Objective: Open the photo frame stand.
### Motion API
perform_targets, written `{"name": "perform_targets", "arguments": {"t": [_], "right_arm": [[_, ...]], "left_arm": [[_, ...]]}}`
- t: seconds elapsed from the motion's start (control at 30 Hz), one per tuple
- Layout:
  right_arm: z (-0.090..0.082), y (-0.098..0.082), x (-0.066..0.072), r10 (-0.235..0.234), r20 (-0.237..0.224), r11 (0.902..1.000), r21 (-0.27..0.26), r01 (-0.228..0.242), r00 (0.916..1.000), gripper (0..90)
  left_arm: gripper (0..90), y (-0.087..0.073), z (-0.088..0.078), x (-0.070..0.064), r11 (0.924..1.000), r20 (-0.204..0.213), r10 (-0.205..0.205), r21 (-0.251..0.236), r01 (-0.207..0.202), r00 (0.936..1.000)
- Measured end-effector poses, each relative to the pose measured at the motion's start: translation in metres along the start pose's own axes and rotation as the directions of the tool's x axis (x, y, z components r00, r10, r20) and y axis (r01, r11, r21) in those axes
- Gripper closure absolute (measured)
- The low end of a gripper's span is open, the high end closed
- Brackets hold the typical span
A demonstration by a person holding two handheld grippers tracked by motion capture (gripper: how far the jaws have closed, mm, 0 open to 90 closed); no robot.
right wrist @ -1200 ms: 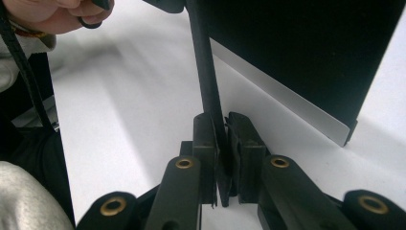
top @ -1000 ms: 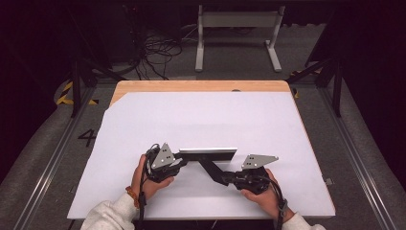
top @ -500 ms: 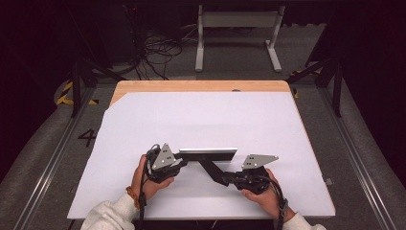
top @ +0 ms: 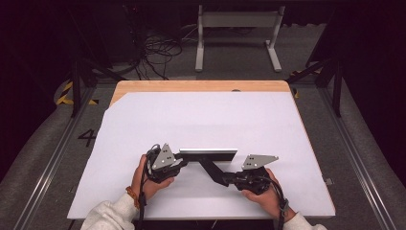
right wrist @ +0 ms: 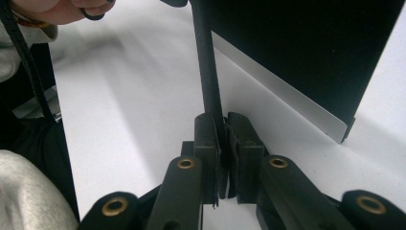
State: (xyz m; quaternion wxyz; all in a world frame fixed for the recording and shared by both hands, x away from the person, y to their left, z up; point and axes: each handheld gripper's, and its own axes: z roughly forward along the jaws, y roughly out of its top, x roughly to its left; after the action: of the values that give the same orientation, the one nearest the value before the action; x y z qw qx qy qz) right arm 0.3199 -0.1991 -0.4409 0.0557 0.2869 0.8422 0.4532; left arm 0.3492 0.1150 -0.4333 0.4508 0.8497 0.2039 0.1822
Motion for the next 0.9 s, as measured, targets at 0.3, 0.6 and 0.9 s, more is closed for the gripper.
{"name": "perform_targets", "arguments": {"t": [0.3, 0.6, 0.9], "right_arm": [[-0.007, 0.003, 0.0, -0.025, 0.024, 0.9997, -0.006, 0.025, 0.9994, 80.0], [-0.034, 0.005, -0.005, -0.043, 0.089, 0.9974, -0.054, 0.048, 0.9951, 76.6], [-0.044, 0.016, -0.017, -0.044, 0.212, 0.9872, -0.141, 0.075, 0.9762, 72.2]], "left_arm": [[72.8, 0.0, 0.0, 0.002, 1.0, 0.008, 0.002, -0.001, -0.002, 1.0], [73.0, -0.001, -0.002, 0.004, 1.0, 0.024, -0.008, -0.002, 0.008, 0.9997], [72.5, -0.004, -0.011, 0.006, 0.9997, 0.032, -0.016, -0.019, 0.017, 0.9994]]}}
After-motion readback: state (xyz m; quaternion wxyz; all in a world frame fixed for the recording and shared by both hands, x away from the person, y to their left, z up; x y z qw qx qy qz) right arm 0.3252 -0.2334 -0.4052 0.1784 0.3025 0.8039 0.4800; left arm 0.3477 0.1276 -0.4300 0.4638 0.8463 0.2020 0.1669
